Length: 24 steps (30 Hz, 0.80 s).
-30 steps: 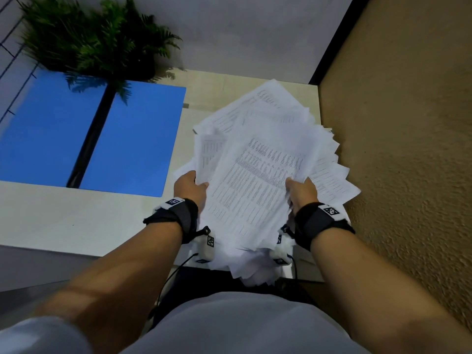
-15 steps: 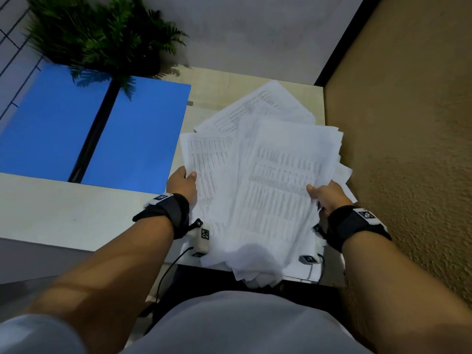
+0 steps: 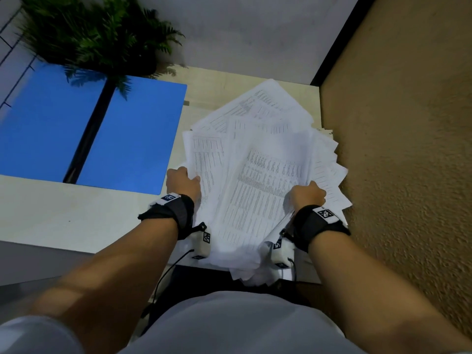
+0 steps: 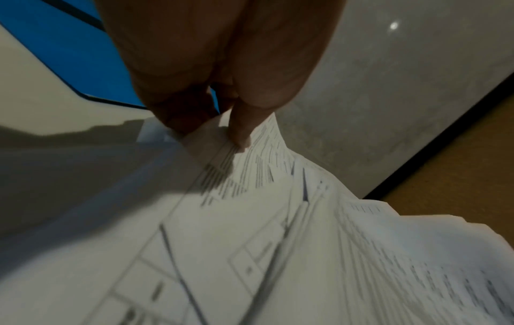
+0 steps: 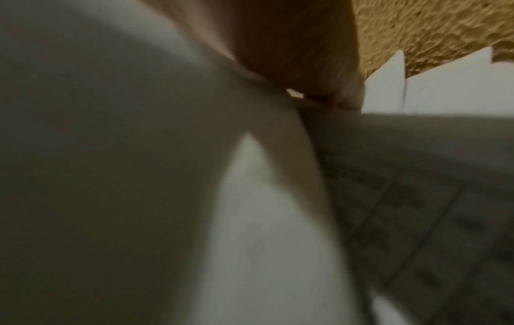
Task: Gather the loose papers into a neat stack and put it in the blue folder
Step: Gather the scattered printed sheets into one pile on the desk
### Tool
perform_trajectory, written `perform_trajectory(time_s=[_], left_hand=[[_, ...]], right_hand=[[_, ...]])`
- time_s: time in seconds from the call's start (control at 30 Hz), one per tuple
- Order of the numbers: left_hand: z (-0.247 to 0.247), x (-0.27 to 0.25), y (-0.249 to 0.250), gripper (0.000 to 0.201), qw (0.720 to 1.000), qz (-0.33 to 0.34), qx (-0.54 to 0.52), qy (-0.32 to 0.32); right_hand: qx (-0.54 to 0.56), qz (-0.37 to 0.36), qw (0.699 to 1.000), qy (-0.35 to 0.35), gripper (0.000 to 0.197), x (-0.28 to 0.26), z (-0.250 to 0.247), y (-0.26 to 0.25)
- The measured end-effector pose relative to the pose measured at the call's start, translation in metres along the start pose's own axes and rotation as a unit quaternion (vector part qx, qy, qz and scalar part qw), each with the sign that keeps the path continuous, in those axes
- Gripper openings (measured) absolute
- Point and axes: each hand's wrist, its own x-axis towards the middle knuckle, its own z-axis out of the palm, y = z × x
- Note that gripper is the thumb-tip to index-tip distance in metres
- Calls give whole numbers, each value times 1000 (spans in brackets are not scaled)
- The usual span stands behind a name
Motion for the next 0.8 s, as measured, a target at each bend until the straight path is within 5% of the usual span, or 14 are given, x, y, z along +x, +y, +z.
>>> perform_trajectory(time_s=[0.1, 0.3, 0.47, 0.53, 0.6, 0.67, 0.73, 0.8], left_hand=[[4, -12, 3, 10, 999, 17, -35, -4], [7, -26, 15, 13, 994, 2, -107, -2], [11, -29, 17, 74, 955, -41, -261, -131], [11, -28, 14, 82, 958, -25, -242, -150], [9, -25, 11, 61, 988, 6, -127, -92], [8, -22, 6, 43, 990, -8, -122, -67], [6, -17, -2, 34, 982, -37, -172, -65], [2, -14, -7, 29, 979, -47, -187, -59]], right_hand=[[91, -43, 994, -45, 36, -1, 0, 5], [118, -90, 975, -166, 32, -14, -2, 4], [85, -120, 968, -202, 35, -30, 13, 2], [84, -127, 963, -221, 32, -35, 16, 3], [116, -131, 965, -195, 32, -36, 20, 5], [143, -116, 980, -75, 41, -37, 11, 9], [102, -32, 992, 60, 59, -32, -6, 17], [85, 92, 987, 99, 77, -13, -14, 38]])
